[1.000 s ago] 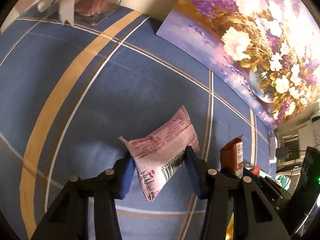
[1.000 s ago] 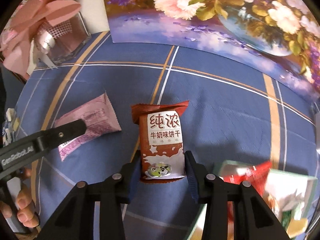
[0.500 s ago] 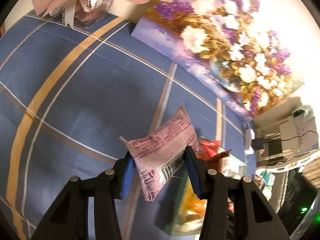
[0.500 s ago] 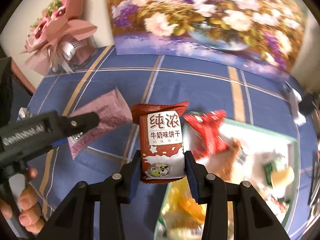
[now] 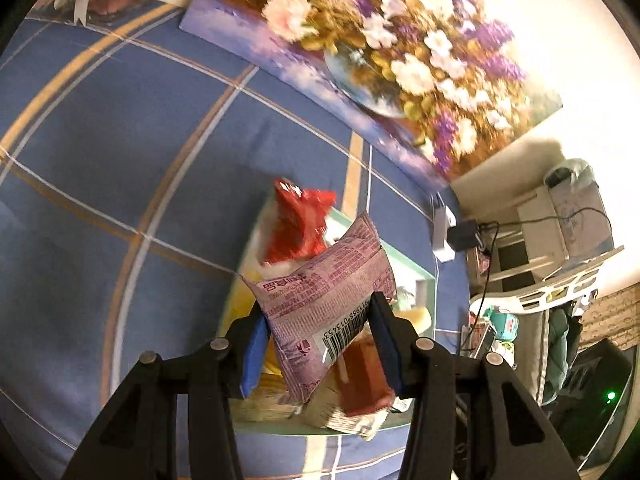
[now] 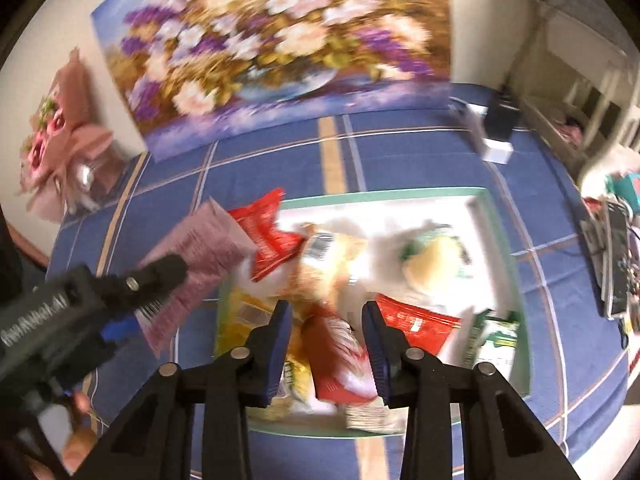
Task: Organize snacks
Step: 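Carry the pink pack and brown pack into the tray with both tools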
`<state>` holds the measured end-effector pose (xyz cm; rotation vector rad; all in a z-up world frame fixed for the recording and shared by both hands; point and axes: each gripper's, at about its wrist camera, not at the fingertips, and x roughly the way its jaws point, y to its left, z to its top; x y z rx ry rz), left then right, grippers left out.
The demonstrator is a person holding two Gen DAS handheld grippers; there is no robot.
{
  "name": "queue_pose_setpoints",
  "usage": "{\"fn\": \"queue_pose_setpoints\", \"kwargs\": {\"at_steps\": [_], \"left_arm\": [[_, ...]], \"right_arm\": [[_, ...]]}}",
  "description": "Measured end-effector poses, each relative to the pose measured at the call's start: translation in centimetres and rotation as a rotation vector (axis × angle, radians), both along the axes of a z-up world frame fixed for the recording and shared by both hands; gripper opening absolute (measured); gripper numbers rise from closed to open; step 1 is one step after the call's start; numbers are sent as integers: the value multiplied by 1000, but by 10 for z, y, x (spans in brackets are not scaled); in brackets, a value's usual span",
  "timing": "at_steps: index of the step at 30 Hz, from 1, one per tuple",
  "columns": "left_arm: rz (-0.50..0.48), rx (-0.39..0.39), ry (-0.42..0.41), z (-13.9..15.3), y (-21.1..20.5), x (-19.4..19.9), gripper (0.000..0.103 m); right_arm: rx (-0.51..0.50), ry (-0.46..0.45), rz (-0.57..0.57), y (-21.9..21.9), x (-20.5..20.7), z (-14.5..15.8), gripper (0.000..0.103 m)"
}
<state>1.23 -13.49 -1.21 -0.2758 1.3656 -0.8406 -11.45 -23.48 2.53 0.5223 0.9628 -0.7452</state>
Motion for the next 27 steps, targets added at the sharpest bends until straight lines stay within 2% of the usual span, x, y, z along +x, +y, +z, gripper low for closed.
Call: {"fn": "queue_pose_setpoints", "kwargs": {"at_steps": [8, 13, 22, 27], "left_arm": [[-2, 18, 31, -18, -22, -17, 50], [11, 30, 19, -23, -29, -15, 50], [13, 63, 3, -37, -39, -15, 51], [18, 48, 32, -39, -40, -14, 52]], "right_arm": [[66, -16, -55, -21, -26, -11, 38], [105, 4, -73, -27, -32, -22, 38], [118, 44, -64, -27, -29, -33, 38], [112, 53, -62, -26, -27, -32, 38]]}}
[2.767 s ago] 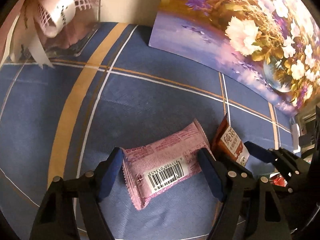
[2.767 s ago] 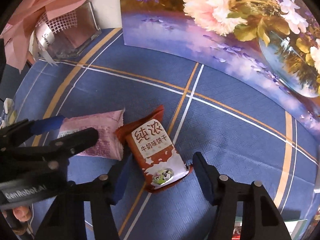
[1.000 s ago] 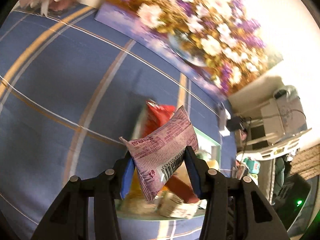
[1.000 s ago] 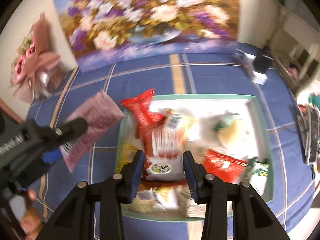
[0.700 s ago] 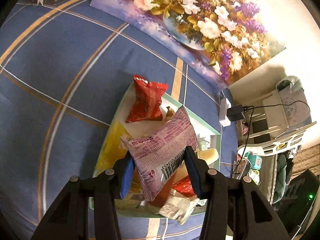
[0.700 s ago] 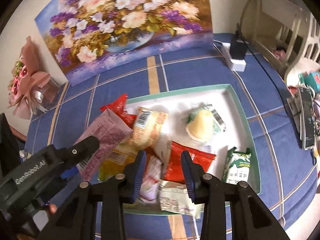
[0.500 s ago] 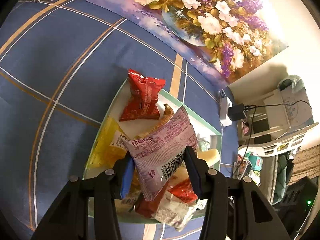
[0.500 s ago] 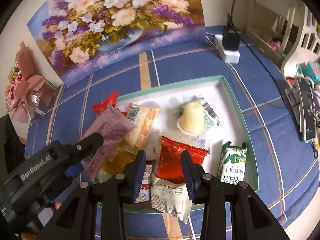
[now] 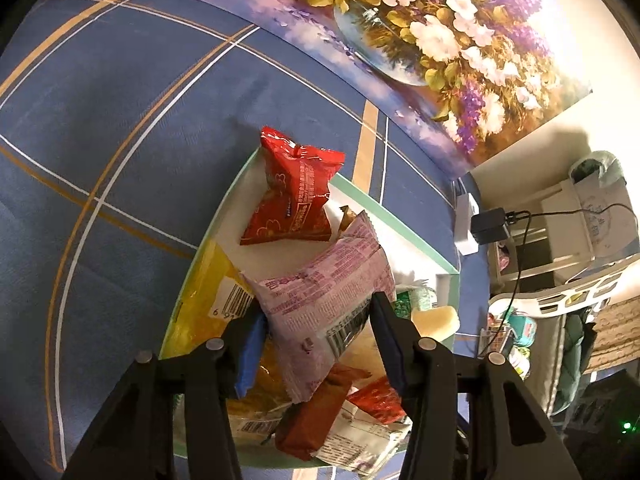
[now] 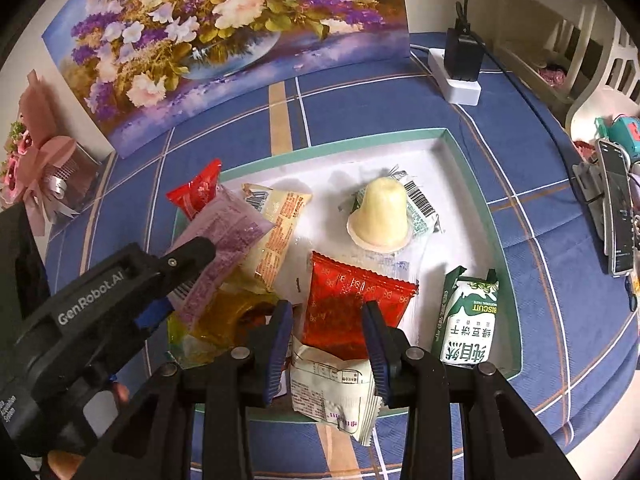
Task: Organize snacks
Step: 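Carry the pink pack and brown pack into the tray with both tools, then open both tools and withdraw them from the tray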
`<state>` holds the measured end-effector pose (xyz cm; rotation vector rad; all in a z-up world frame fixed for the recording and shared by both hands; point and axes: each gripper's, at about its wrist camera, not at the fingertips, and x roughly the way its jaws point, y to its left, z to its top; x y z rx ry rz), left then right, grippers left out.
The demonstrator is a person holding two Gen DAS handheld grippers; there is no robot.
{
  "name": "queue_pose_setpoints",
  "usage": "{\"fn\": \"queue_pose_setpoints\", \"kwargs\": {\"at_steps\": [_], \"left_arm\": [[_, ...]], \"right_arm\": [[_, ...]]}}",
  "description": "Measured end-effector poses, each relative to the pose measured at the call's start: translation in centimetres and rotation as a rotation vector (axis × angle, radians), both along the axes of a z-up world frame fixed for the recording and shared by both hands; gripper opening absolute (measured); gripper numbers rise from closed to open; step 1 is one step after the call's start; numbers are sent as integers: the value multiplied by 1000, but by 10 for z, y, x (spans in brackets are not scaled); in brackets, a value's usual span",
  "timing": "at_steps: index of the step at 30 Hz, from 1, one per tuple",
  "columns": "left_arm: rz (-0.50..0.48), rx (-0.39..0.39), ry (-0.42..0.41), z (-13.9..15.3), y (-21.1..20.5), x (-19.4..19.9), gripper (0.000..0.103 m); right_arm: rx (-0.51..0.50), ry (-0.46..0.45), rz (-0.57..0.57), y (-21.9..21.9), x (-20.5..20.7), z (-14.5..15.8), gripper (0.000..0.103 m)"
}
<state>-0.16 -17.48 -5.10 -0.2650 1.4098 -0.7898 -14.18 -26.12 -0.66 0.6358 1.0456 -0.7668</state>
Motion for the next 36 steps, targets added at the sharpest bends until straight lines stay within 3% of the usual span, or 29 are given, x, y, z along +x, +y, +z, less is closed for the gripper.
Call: {"fn": "queue_pose_setpoints", "kwargs": {"at_steps": [4, 8, 16, 18, 21, 24, 26, 30, 34, 36], "left_arm": [[-4, -19, 20, 3, 4, 2, 52], [-14, -48, 28, 11, 10, 2, 61], [-17, 7, -64, 29, 26, 2, 75], [-8, 40, -101, 33, 33, 3, 83], [13, 118, -184, 37, 41, 3, 85], [25, 274, -311, 40, 49, 2, 95], [22, 381, -389, 39, 52, 2, 97], [-7, 487, -444, 34, 61, -1, 97], [-15, 514, -451, 32, 72, -9, 97], [-9, 531, -460, 34, 73, -12, 97]], "right_arm": [[-5, 4, 4, 0, 1, 1, 39], [-13, 12, 8, 2, 2, 2, 39], [-36, 34, 20, 9, 5, 3, 40], [-40, 41, 23, 12, 6, 1, 42], [-49, 48, 22, 16, 5, -2, 56], [-49, 45, 16, 21, 2, -5, 67], [-45, 39, 13, 24, 1, -7, 73], [-48, 28, 15, 29, -2, -9, 87], [-58, 3, 22, 38, -5, -8, 103], [-67, 3, 27, 41, -6, -7, 103]]}}
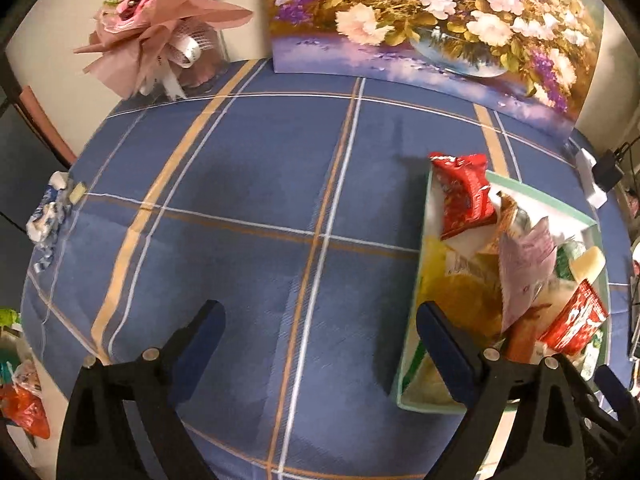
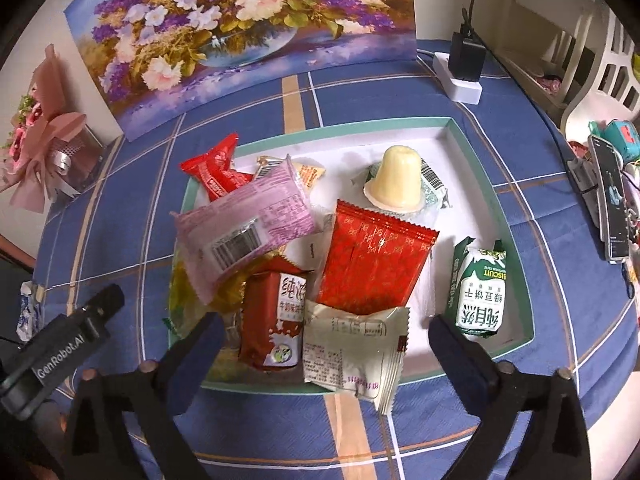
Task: Organize snacks
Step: 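Open both tools and withdraw them from the tray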
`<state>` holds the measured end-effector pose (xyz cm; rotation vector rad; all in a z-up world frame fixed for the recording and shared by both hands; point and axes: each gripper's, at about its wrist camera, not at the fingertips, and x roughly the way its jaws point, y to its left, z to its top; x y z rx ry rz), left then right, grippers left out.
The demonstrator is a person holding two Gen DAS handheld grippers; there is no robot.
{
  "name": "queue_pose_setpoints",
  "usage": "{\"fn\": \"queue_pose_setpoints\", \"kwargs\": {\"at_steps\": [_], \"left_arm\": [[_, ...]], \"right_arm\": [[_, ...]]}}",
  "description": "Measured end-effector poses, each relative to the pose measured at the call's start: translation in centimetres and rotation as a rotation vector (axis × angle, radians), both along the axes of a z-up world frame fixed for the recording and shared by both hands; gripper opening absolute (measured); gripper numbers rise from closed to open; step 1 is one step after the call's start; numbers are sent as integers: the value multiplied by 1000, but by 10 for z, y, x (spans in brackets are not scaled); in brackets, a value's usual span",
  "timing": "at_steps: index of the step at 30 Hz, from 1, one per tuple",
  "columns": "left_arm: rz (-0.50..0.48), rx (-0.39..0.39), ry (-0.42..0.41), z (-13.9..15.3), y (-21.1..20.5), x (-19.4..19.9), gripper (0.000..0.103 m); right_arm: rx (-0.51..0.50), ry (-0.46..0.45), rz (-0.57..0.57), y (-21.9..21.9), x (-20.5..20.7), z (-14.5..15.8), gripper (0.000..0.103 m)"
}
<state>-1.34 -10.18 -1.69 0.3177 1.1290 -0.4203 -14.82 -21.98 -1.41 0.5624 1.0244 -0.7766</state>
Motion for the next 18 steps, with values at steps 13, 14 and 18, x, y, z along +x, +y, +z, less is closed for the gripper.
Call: {"fn": "queue_pose_setpoints", "kwargs": {"at_steps": [13, 14, 18], "left_arm": [[60, 55, -43, 13, 38, -25, 97], [60, 51, -47, 15, 42, -28, 97], [58, 54, -64, 19, 52, -36, 97]], "right_arm": [[-56, -28, 40, 38, -17, 10, 103], [-56, -34, 42, 42, -19, 11, 103], [-71, -43, 44, 54, -24, 16, 103]]}}
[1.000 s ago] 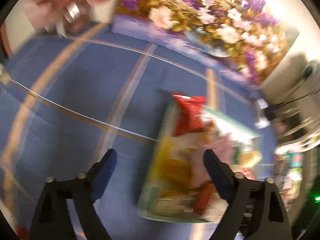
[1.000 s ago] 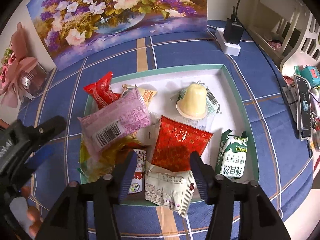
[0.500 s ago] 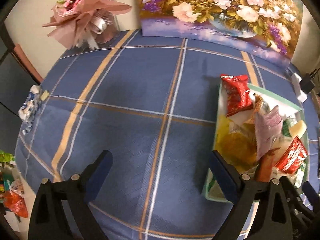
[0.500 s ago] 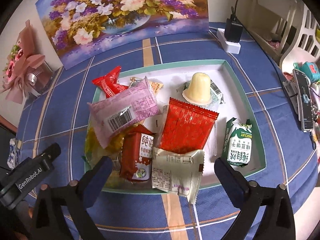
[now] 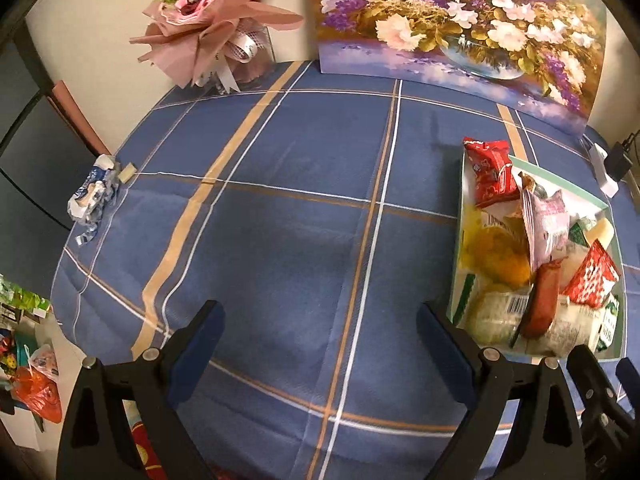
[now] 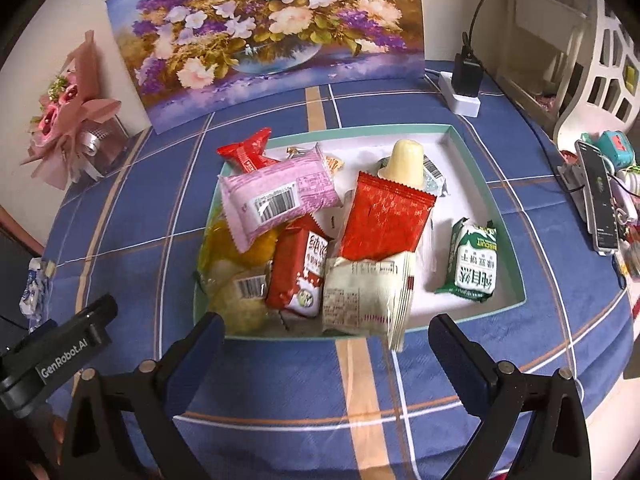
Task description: Organize snacks
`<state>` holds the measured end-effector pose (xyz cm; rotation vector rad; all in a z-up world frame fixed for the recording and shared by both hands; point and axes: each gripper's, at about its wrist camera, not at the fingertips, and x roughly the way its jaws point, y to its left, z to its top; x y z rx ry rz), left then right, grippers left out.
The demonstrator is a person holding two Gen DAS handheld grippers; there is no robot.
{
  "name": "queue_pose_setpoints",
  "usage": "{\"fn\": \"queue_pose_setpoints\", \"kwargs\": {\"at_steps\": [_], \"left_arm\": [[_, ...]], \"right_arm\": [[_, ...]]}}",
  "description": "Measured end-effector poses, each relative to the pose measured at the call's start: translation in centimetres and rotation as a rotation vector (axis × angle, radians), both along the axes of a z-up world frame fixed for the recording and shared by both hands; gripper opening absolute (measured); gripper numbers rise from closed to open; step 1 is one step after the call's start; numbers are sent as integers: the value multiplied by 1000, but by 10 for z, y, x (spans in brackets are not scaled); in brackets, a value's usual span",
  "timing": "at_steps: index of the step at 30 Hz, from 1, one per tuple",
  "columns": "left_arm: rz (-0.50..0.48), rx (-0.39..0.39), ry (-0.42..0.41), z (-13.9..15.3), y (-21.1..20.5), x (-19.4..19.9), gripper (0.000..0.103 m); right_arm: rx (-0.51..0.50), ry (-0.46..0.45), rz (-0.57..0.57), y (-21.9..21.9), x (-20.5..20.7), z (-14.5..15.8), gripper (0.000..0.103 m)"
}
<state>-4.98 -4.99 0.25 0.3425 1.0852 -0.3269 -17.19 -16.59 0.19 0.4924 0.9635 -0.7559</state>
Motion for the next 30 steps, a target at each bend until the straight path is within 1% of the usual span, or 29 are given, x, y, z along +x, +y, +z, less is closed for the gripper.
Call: {"fn": "queue_pose_setpoints", "kwargs": {"at_steps": [5, 9, 14, 18, 30], "left_arm": [[13, -2, 6, 0, 14, -7, 97], [35, -7, 14, 1, 23, -10, 97], [65, -38, 31, 3, 35, -11, 96], [75, -38, 45, 1, 36, -8, 97], [54, -22, 91, -7, 32, -5, 97]], "right_arm": [[-44, -22, 7, 16, -7, 10, 103], [-50, -30, 14, 23, -12, 13, 103], [-67, -31, 22, 31, -13, 16, 103], [-73, -20, 30, 34, -11, 15, 103], [-58, 18, 40, 32, -5, 7, 103]]}}
